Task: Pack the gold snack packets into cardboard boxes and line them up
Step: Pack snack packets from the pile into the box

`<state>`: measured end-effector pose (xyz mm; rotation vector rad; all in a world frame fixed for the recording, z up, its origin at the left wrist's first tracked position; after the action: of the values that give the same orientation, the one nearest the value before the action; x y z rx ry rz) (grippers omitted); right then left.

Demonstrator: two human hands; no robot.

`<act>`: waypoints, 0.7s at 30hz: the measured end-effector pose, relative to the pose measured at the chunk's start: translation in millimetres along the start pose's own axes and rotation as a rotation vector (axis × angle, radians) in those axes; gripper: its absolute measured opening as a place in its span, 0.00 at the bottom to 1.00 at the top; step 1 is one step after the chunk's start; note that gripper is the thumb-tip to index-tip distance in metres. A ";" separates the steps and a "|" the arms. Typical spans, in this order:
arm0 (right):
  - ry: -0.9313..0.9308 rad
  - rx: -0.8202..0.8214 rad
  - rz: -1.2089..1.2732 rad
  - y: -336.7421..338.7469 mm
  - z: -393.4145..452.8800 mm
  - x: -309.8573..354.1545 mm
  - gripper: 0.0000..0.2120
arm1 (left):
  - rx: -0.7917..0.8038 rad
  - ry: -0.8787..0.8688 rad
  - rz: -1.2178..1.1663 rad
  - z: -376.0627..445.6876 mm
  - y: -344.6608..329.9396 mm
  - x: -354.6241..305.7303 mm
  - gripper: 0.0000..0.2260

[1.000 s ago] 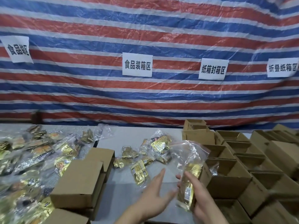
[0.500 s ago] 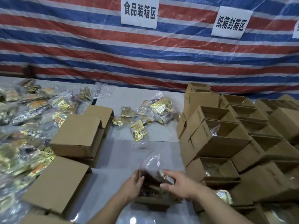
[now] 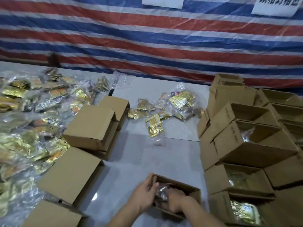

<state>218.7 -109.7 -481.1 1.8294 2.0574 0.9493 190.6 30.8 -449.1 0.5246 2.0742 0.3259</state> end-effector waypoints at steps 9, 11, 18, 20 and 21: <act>0.172 -0.114 0.251 3.7 -23.0 -7.6 0.16 | -0.026 0.006 0.023 1.9 -2.6 0.3 0.23; 0.139 -0.026 0.266 -6.7 -15.6 -2.5 0.18 | -0.024 0.012 0.011 2.0 -3.3 -0.5 0.23; 0.018 0.074 0.203 -4.1 1.8 13.3 0.28 | -0.019 0.047 -0.095 2.4 -1.3 0.0 0.19; 0.000 0.054 0.183 -2.7 -1.6 13.1 0.28 | -0.014 0.054 -0.086 0.9 -1.3 0.8 0.20; 0.011 0.042 0.198 -0.7 -5.9 13.7 0.26 | -0.008 0.054 -0.060 -0.4 -1.8 0.1 0.20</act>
<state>212.1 -98.5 -473.6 2.0842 1.9435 0.9725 189.8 29.2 -449.7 0.4517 2.1352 0.3163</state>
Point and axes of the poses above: each hand's wrist, its own z-axis towards the middle knuckle, its own y-axis out of the back of the hand, x = y × z, the point moved 6 cm from there along z, towards the middle knuckle, and after that the axes turned 2 degrees about z, right-handed, at the moved point
